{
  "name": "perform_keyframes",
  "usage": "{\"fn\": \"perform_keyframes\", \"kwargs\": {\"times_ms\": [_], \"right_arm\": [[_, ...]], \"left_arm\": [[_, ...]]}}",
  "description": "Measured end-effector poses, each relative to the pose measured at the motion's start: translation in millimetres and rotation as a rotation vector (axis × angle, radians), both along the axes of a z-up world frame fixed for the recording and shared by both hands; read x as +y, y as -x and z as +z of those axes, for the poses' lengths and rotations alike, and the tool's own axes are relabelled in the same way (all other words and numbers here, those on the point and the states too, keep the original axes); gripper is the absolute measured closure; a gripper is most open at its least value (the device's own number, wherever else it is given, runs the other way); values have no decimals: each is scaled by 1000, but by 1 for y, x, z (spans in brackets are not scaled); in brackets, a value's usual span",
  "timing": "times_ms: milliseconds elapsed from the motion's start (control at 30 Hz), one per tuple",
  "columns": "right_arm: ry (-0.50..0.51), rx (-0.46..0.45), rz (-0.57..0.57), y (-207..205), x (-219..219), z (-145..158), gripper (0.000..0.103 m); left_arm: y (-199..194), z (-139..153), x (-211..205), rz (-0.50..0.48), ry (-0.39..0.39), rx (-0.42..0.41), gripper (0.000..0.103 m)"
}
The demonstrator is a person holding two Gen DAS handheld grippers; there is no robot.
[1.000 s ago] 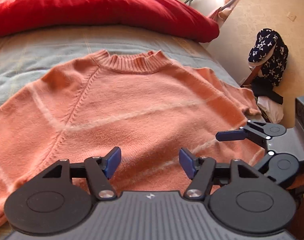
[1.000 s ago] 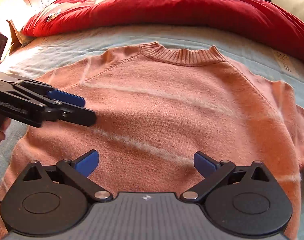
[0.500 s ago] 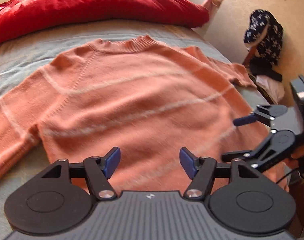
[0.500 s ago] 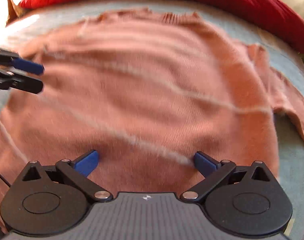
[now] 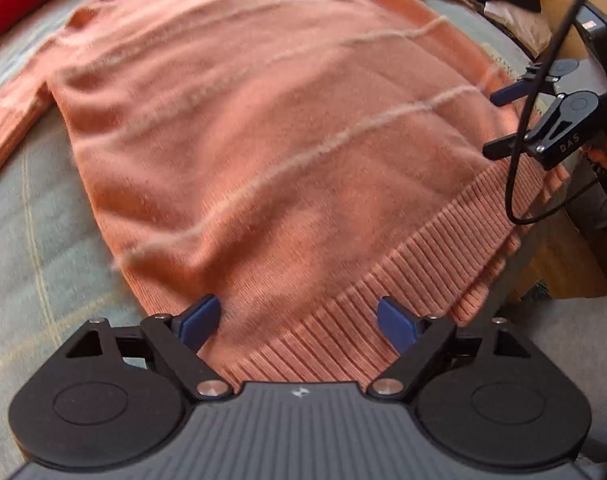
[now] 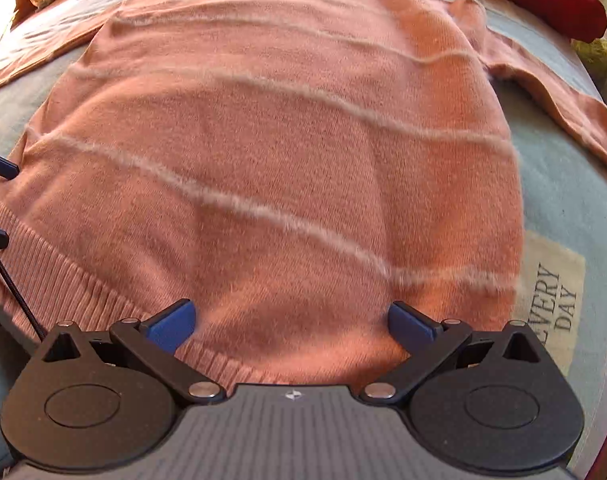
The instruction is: Fold clothes
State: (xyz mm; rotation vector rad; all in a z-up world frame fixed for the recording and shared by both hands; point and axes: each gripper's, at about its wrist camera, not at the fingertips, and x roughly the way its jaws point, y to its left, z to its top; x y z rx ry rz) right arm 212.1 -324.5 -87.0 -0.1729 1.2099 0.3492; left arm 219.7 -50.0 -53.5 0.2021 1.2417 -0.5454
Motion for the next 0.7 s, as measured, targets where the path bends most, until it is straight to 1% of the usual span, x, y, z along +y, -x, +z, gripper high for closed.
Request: {"fn": "perform_keyframes", "kwargs": {"times_ms": [33,67,100,167,233,300,333,367,467,533,600,633,700], "right_arm": [[-4,16,-2,0,-1,2,0],[-25,23,-26,-4,-4,4,0],[-46,30,-50,-7,-7,5,0],[-89,46,-99,-15,-12,7,0],[-125,75,-142,-19,-18,4,0],[-136,79,-146,-15,-21,3,0],[-136,85,-136,-12,-21,3,0],[-130,89,-120,-8,-22,3,0],[-116,89,-76,-1,-21,5,0],[-130,91,-81,-6,-21,8,0],[-171,64,-110,-17,-25,16,0],[-194,37,-123,-24,-29,22,0],[-203,-28,-141,-43,-36,30,0]], "left_arm": [[-3,5,-2,-1,21,6,18],[-7,11,-6,-9,44,-8,18],[-11,14,-11,-20,51,-23,18],[-16,12,-20,-49,46,-32,18],[-10,3,-27,-75,35,-16,18],[0,-7,-31,-93,4,-7,18],[6,-9,-32,-104,-5,-9,16],[9,-8,-32,-112,-11,-6,14],[13,-4,-34,-134,-33,19,14],[9,1,-40,-166,-48,0,14],[5,6,-47,-199,-55,-69,14],[1,6,-50,-208,-59,-86,14],[-9,1,-53,-217,-71,-97,14]]}}
